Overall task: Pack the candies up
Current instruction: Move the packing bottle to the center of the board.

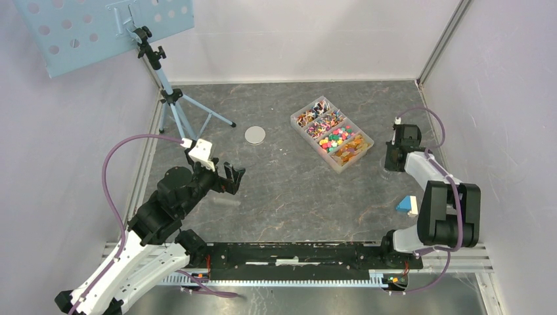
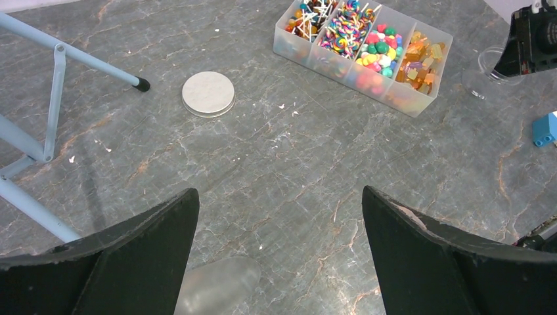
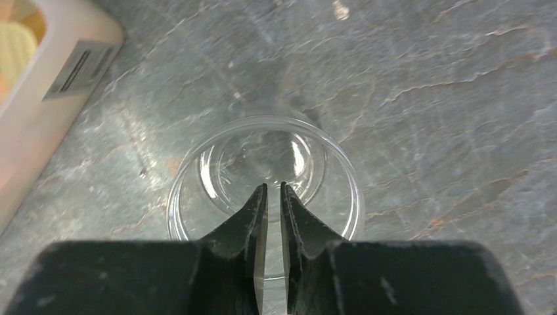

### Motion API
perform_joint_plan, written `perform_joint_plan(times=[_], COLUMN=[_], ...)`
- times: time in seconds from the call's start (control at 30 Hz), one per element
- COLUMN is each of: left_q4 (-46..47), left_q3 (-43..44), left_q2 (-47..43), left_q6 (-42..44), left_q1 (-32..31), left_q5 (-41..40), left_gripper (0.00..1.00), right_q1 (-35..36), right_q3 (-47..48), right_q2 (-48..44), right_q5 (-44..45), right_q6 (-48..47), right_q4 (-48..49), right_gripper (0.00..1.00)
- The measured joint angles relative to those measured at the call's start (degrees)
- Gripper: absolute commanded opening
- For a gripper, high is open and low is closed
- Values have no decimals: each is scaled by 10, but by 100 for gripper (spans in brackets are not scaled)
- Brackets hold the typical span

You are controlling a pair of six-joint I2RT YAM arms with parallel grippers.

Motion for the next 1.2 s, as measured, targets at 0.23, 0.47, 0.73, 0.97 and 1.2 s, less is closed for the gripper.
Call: perform_joint_plan(times=[0.23, 0.47, 0.73, 0.97, 1.2], left_q4=[0, 0, -1, -1, -1], left_q3=[0, 0, 0, 0, 0], left_q2=[1, 14, 19, 24, 31], left_q6=[0, 1, 10, 11, 11], left_q1=[0, 0, 0, 0, 0], left_q5=[0, 0, -3, -7, -13], left_gripper=[100, 100, 100, 100, 100], right_q1=[19, 74, 165, 247, 330], right_q3=[-64, -110, -161, -184, -189], right_q2=[-71, -150, -193, -197, -188], right_q5=[-78, -135, -178, -192, -196], right_q6=[3, 19, 88, 155, 219], right_q4=[2, 2, 43, 94, 164], right_gripper=[17, 17, 17, 16, 17])
